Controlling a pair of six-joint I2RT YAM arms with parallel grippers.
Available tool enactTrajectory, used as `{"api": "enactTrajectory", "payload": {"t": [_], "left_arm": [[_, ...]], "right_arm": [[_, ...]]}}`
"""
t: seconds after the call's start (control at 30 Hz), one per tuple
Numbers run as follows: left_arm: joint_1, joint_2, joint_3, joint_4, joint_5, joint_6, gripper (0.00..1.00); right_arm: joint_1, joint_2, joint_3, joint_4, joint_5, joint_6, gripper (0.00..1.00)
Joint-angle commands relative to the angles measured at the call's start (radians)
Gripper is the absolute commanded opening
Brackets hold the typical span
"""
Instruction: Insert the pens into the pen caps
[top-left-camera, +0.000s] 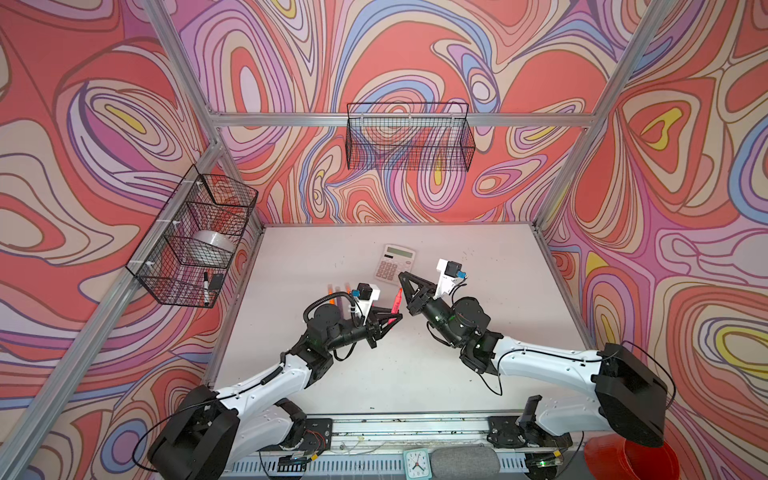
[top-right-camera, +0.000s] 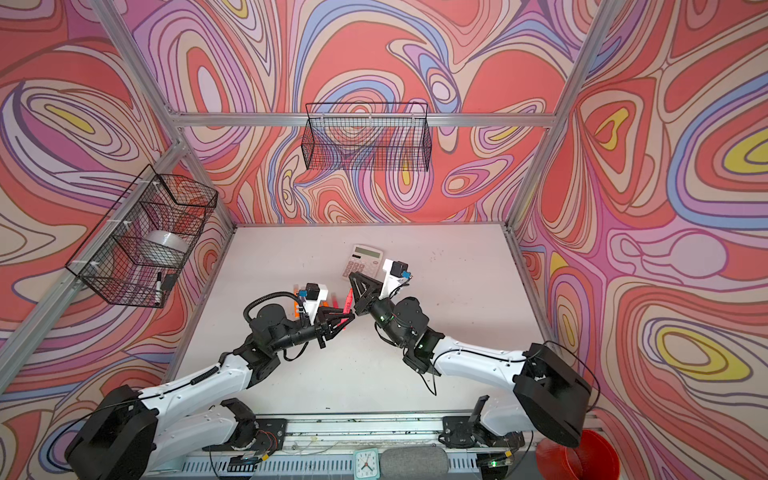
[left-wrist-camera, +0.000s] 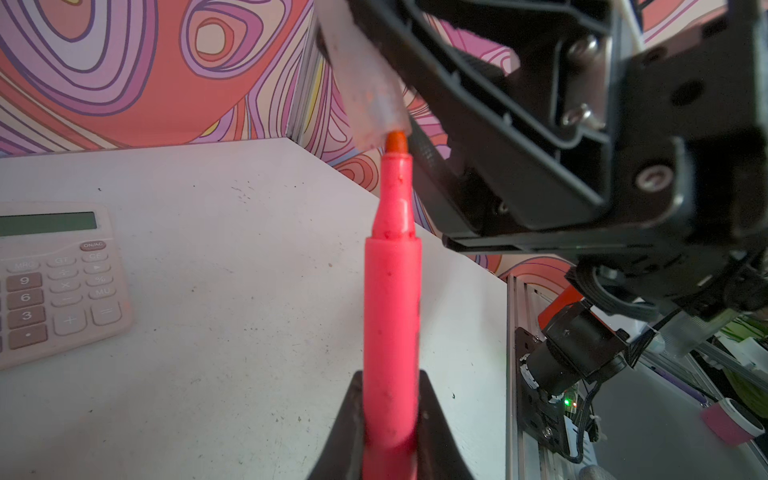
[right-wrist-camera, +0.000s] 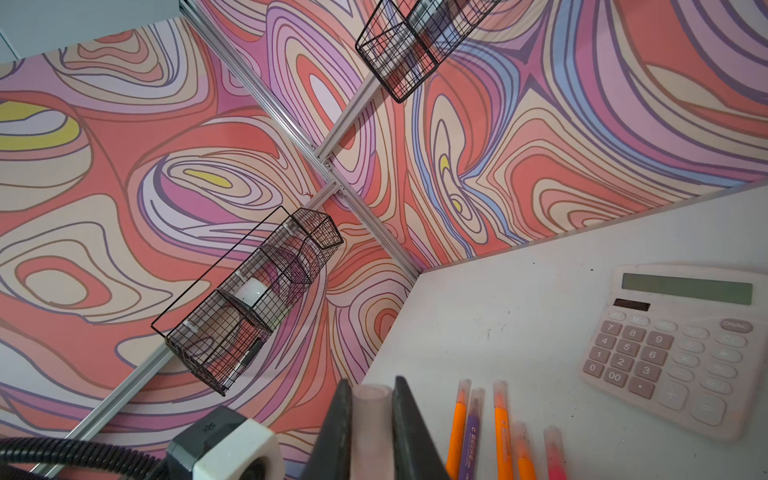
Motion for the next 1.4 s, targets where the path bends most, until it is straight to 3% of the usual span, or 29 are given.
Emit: {"api": "enactTrajectory", "payload": {"t": [0.0, 0.47, 0.67, 0.77, 0.83, 0.93, 1.13, 1.37], "left_arm": [[-0.001, -0.012, -0.004, 0.04, 0.002, -0.002, 0.0], [-0.001, -0.006, -0.031, 0.117, 0.004, -0.044, 0.0], [-0.001, -0.006, -0.038, 0.15, 0.026, -0.053, 0.0], [-0.001, -0.002, -0.04, 0.172, 0.042, -0.059, 0.0], [-0.001, -0.005, -0.044, 0.177, 0.046, -0.056, 0.0], [-0.001, -0.011, -0.049, 0.175, 0.038, -0.051, 0.0], [-0.001, -0.022, -0.054, 0.174, 0.031, -0.046, 0.0], [-0.001, -0.02, -0.051, 0.163, 0.036, -0.037, 0.0]], "right_arm": [[0.007, 0.007, -0.012, 0.011, -0.02, 0.01, 0.0], [0.046, -0.003, -0.082, 0.044, -0.017, 0.0, 0.0], [0.109, -0.01, -0.095, 0.024, 0.01, -0.067, 0.09], [0.115, -0.023, -0.103, 0.008, 0.017, -0.078, 0.21], [0.116, -0.043, -0.119, 0.003, 0.038, -0.083, 0.38], [0.116, -0.081, -0.136, -0.033, 0.076, -0.088, 0.57], [0.116, -0.193, -0.168, -0.114, 0.12, -0.115, 0.64], [0.115, -0.258, -0.091, -0.251, 0.058, -0.179, 0.75]]}}
